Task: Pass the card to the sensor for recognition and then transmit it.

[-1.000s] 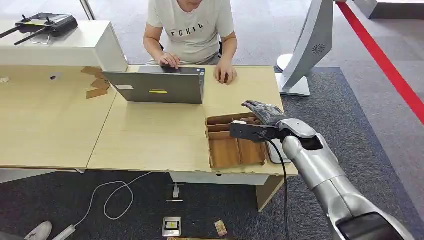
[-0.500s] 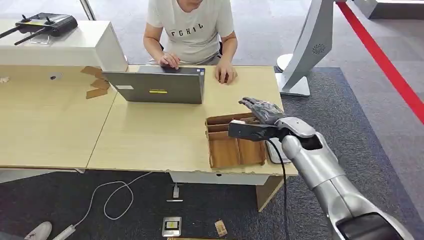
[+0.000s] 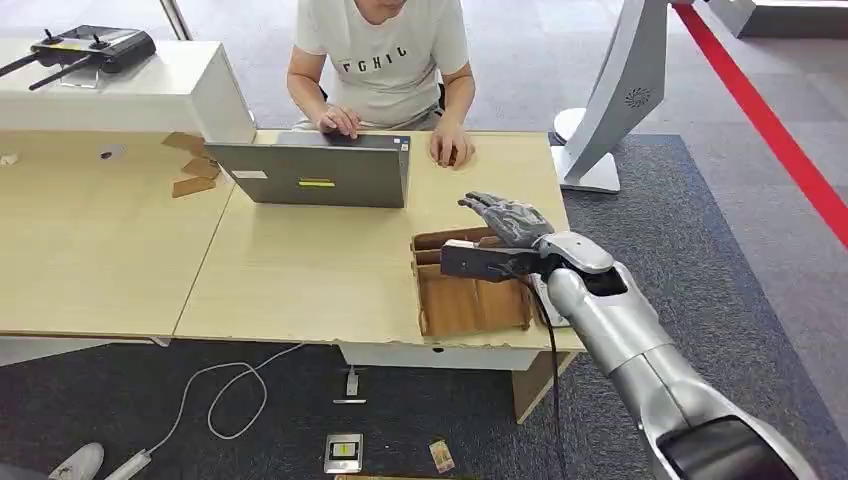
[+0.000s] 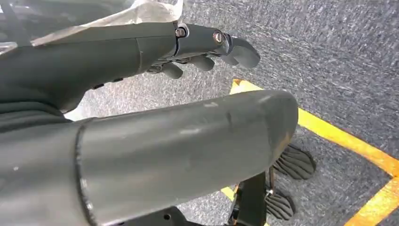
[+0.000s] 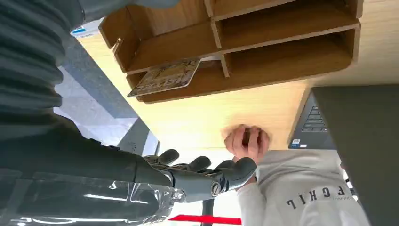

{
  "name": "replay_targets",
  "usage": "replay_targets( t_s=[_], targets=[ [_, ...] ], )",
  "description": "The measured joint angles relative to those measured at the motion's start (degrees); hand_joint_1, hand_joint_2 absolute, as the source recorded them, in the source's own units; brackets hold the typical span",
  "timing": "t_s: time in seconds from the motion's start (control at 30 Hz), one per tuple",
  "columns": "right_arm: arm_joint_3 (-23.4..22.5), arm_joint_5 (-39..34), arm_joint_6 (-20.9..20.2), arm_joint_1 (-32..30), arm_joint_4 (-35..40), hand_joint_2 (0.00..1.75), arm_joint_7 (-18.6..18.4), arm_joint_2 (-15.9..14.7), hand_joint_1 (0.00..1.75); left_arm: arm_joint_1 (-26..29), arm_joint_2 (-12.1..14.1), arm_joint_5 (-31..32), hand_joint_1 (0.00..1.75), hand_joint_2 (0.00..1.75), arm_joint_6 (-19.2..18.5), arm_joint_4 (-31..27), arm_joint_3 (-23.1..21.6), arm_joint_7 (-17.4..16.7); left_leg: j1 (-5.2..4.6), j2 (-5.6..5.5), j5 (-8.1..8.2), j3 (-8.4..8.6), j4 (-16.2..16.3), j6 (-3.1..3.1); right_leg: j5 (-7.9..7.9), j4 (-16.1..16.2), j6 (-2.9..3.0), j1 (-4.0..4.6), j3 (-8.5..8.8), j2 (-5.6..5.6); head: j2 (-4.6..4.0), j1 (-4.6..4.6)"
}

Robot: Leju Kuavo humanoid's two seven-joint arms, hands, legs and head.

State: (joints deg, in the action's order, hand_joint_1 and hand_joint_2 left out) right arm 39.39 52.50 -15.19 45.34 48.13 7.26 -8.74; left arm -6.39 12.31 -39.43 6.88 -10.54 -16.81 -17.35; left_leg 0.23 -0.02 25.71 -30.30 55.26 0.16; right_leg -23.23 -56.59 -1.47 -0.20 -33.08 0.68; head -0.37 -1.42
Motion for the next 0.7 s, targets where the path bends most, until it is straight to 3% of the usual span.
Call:
replay_targets(
  t_s=[0.17, 0.7],
  targets=[
    [0.6, -0.4, 0.0, 0.3, -0.8, 1.75, 0.3, 0.2, 0.0, -0.1, -0.4, 0.0, 0.0, 0.0, 2.8, 0.0, 0.0, 0.1, -0.01, 0.0, 0.0, 0.0, 0.0, 0.0, 0.0, 0.0, 0.0, 0.0, 0.0, 0.0, 0.0, 0.0],
    [2.1, -1.5, 0.6, 0.6, -1.5, 1.75, -0.3, -0.5, 0.0, -0.3, -0.9, -0.8, 0.0, 0.0, 3.1, 0.0, -0.8, -0.2, -0.01, 0.0, 0.0, 0.0, 0.0, 0.0, 0.0, 0.0, 0.0, 0.0, -0.01, 0.0, 0.0, 0.02]
  ],
)
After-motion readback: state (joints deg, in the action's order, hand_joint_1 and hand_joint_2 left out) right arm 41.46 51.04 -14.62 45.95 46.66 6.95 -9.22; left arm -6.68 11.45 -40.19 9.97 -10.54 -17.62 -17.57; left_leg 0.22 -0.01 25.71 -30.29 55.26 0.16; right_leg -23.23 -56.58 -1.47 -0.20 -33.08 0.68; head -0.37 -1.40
